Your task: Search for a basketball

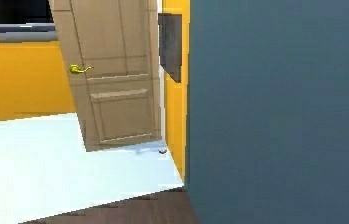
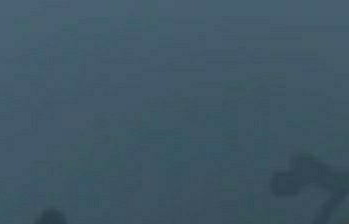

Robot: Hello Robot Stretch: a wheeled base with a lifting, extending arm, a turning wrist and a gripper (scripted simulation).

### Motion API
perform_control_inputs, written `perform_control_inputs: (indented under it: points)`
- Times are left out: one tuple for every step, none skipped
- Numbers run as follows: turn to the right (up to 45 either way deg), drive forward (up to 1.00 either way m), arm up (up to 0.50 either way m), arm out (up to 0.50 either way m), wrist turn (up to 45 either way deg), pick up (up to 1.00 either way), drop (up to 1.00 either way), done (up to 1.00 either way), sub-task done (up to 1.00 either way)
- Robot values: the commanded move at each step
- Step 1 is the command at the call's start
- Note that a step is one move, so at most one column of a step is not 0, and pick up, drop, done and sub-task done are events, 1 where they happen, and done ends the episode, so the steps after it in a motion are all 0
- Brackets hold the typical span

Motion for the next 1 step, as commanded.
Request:
perform_control_inputs:
  points:
    - [-36.0, 0.00, 0.00, 0.00, 0.0, 0.00, 0.00, 0.00, 0.00]
